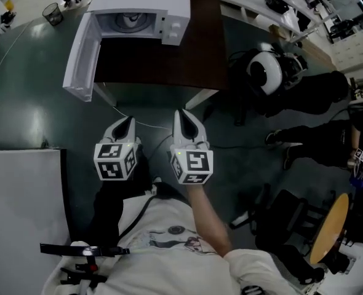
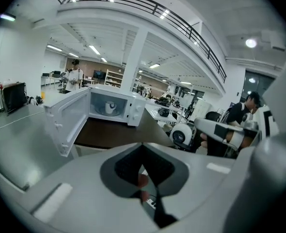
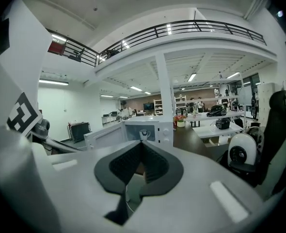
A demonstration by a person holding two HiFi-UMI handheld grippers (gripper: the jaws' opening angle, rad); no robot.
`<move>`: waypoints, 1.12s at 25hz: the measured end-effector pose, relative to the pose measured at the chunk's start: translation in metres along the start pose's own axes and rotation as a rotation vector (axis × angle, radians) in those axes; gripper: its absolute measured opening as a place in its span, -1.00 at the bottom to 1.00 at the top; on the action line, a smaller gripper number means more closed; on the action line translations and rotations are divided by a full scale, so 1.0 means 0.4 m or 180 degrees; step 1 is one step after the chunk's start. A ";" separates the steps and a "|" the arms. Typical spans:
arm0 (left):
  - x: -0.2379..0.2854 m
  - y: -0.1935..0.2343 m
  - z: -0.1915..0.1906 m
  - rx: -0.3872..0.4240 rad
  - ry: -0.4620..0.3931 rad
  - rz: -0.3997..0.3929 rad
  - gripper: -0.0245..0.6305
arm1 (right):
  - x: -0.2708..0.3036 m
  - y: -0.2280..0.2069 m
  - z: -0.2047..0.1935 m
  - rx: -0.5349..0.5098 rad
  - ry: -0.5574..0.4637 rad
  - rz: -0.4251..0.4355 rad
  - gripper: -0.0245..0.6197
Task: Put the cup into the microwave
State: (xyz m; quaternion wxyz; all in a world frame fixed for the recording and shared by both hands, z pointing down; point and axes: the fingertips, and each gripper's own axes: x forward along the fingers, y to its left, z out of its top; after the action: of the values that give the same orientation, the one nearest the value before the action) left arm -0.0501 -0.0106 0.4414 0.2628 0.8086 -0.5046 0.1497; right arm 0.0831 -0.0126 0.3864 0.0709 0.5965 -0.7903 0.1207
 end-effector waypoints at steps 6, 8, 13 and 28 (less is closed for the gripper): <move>-0.120 -0.084 -0.070 0.0059 -0.0066 0.0100 -0.93 | -0.178 0.009 -0.024 0.0055 -0.0045 0.0137 -0.92; -0.152 -0.103 -0.077 0.0119 -0.0073 0.0116 -0.93 | -0.217 0.011 -0.015 0.0098 -0.0133 0.0179 -0.92; -0.205 -0.124 -0.069 0.0209 -0.0099 0.0132 -0.93 | -0.288 0.010 -0.003 0.0149 -0.0222 0.0145 -0.92; -0.279 -0.184 0.012 0.0437 -0.0478 -0.0043 -0.93 | -0.359 0.038 0.074 0.0007 -0.0448 -0.0018 -0.93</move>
State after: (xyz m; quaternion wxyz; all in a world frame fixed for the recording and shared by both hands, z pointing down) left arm -0.0341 0.0948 0.3607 0.1692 0.8370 -0.5060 0.1212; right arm 0.1096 0.1161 0.3194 0.0149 0.6058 -0.7915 0.0791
